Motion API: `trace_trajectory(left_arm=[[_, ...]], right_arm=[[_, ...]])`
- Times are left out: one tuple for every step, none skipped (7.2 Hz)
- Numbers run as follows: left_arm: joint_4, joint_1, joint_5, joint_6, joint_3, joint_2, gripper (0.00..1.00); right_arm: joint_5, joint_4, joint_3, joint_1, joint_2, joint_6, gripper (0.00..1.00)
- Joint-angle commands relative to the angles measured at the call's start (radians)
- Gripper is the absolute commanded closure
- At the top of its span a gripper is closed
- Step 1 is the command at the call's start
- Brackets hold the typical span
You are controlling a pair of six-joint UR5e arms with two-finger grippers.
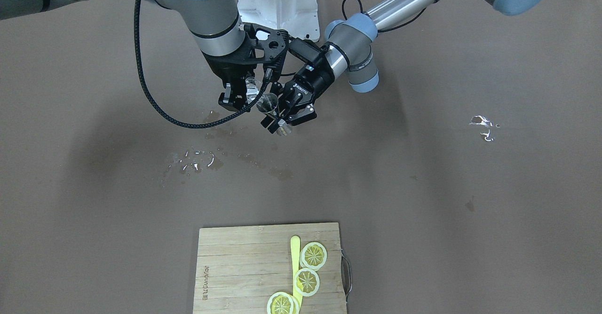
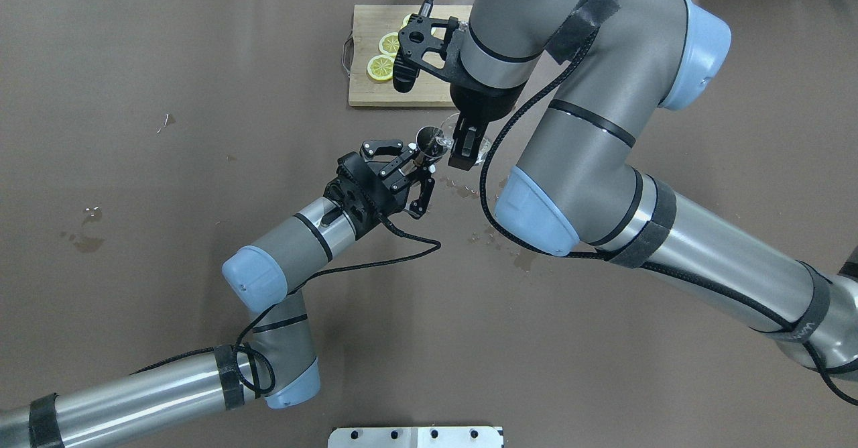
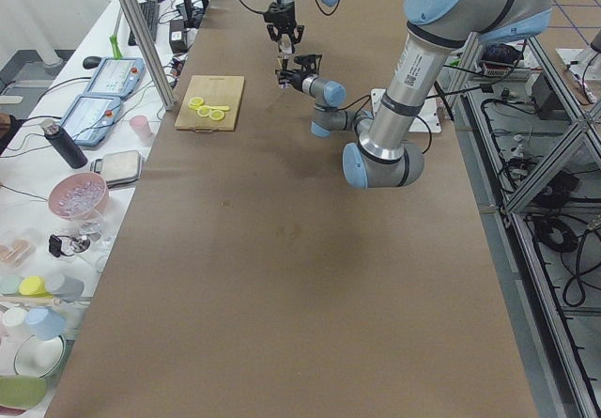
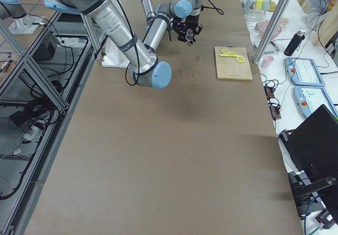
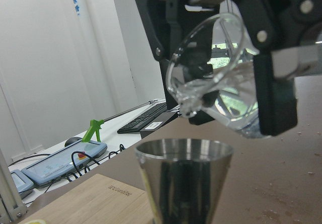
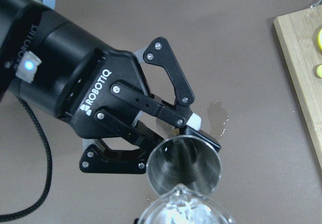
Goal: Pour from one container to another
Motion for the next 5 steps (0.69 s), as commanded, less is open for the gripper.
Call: trace_trajectory(left_arm=[[0.001,0.0,0.0,0.0,-0.001,0.0,1.0],[0.0,0.0,0.0,0.0,-0.001,0.0,1.0],[0.0,0.0,0.0,0.0,-0.001,0.0,1.0],[0.0,0.0,0.0,0.0,-0.001,0.0,1.0],[0.001,0.0,0.0,0.0,-0.001,0.0,1.0]], right_arm=[[0.0,-0.028,-0.003,0.0,0.013,0.0,1.0],[-0.003,-0.046,-0.005,-0.001,0.018,0.0,1.0],[-0.008,-0.067,-0.005,-0.001,0.019,0.0,1.0],[-0.017,-0.084,-0.006,-0.001,0.028,0.0,1.0],[-0.019,-0.087,-0.023,-0.001,0.042,0.0,1.0]])
